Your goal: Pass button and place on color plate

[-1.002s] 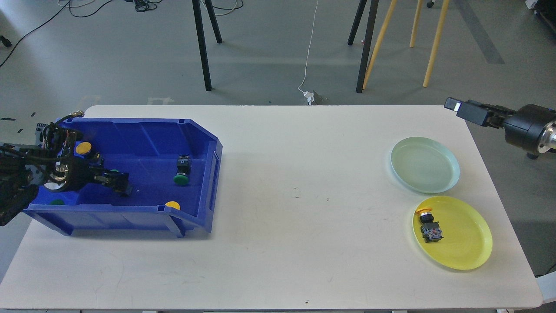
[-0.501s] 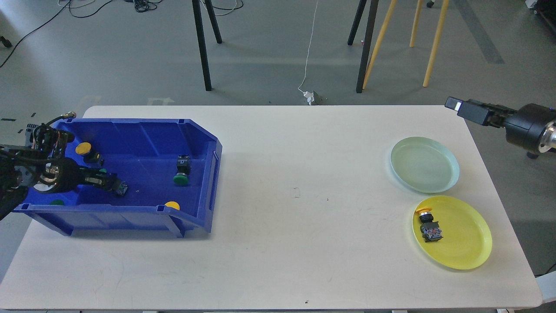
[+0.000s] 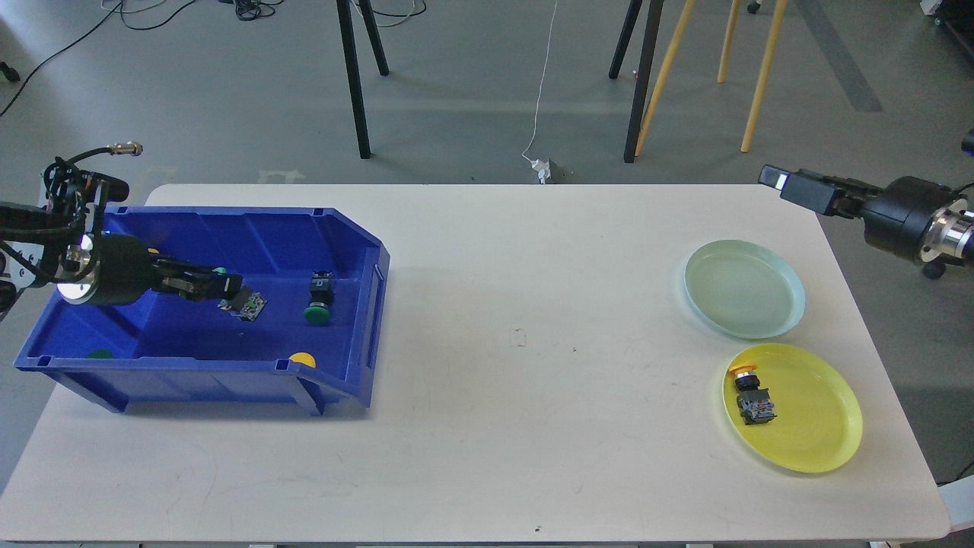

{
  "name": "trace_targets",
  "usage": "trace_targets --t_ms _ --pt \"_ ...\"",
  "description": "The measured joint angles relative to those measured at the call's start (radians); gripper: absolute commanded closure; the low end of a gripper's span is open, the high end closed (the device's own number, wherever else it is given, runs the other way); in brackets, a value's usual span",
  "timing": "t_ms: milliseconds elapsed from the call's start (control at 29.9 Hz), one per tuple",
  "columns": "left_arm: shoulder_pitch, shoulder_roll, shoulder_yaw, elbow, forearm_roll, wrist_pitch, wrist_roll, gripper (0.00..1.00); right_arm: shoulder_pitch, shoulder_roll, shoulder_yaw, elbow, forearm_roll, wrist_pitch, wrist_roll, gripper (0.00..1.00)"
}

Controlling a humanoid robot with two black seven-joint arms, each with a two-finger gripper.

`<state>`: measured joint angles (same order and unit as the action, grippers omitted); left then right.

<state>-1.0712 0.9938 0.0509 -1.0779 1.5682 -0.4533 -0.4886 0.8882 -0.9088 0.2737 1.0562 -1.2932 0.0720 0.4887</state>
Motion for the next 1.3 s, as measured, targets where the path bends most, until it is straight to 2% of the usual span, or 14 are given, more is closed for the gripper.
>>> trace_targets --t_ms 200,368,568,902,1303 --pt "-0.067 0.064 -0.150 -0.130 0.001 -0.034 0.000 0.60 0.012 0.033 0.017 0.033 0.001 -0.016 0.000 0.28" --pt "-0.175 -0.014 -0.218 -0.144 -0.001 -0.036 0.014 0.60 0.088 0.085 0.023 0.127 -0.009 -0.021 0.000 0.28" --pt "-0.270 -0.148 -0.226 -0.133 -0.022 -0.036 0.029 0.59 0.211 0.154 0.012 0.199 -0.134 -0.020 0.000 0.28" --pt "-0.292 -0.330 -0.226 -0.081 -0.036 -0.036 0.064 0.59 0.278 0.295 0.008 0.226 -0.404 -0.015 0.000 0.28" --pt "-0.322 -0.346 -0.225 -0.094 -0.035 -0.036 0.065 0.58 0.274 0.330 0.002 0.213 -0.480 -0.014 0.000 0.29"
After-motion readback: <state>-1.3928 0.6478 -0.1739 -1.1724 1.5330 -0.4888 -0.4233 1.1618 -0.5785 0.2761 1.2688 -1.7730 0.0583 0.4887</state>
